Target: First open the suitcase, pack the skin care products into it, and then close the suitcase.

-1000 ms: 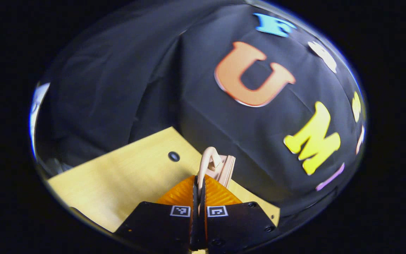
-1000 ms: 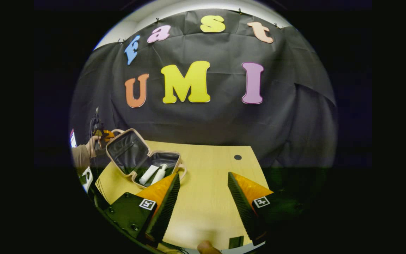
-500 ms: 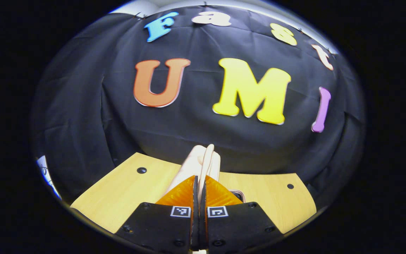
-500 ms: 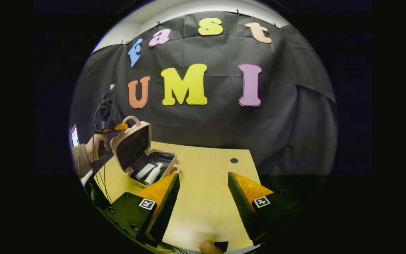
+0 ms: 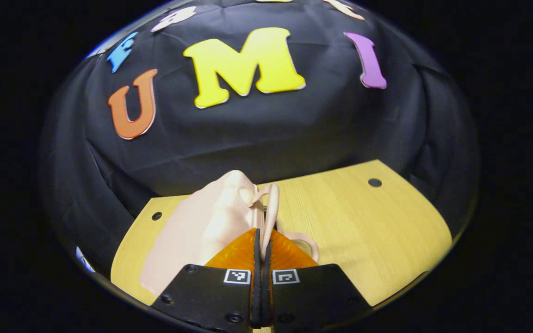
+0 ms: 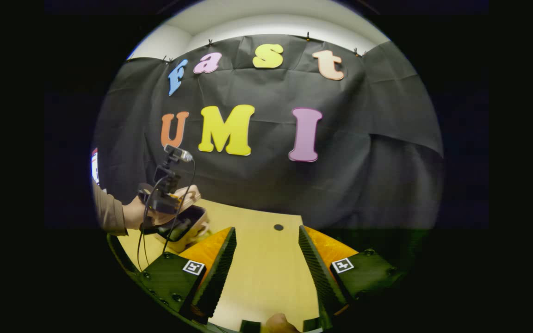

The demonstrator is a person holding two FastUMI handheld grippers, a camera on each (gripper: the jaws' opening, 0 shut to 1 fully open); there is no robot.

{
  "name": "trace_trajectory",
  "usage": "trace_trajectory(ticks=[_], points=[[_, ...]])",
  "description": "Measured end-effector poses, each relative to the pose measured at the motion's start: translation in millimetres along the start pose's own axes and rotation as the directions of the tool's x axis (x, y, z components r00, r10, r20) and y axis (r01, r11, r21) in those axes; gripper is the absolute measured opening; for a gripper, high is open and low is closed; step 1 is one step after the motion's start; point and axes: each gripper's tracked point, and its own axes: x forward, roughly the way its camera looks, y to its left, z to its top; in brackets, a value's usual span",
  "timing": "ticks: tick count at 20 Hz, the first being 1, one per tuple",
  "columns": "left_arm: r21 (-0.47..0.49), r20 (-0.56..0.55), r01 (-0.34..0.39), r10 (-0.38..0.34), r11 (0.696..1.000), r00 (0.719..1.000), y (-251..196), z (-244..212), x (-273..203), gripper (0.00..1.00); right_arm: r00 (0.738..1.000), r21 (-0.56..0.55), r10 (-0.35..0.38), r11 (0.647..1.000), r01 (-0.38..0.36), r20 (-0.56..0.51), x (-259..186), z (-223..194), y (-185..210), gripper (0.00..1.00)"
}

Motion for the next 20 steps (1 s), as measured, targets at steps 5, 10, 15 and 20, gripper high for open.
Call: trace_trajectory(ticks=[5,10,15,20], points=[[0.132,-0.110,-0.033,0.048,0.991,0.993,-27,-42,30,0.04,0.996,0.030,-0.050,0.998,0.052,-0.078,-3,-33,-53,0.81],[0.225,-0.170,-0.061,0.101,0.972,0.980,-44,-61,32,0.09,0.991,0.026,-0.062,0.998,0.065,-0.122,3,-56,-84,0.81],[0.106,-0.195,0.008,0.013,0.994,0.981,-66,-52,-1,0.55,0.994,0.021,-0.021,1.000,0.024,-0.108,19,-45,-78,0.81],[-0.054,-0.109,0.019,-0.024,0.998,0.994,-58,-9,-67,0.92,0.996,0.003,0.038,0.999,-0.038,-0.075,44,-20,-41,0.81]])
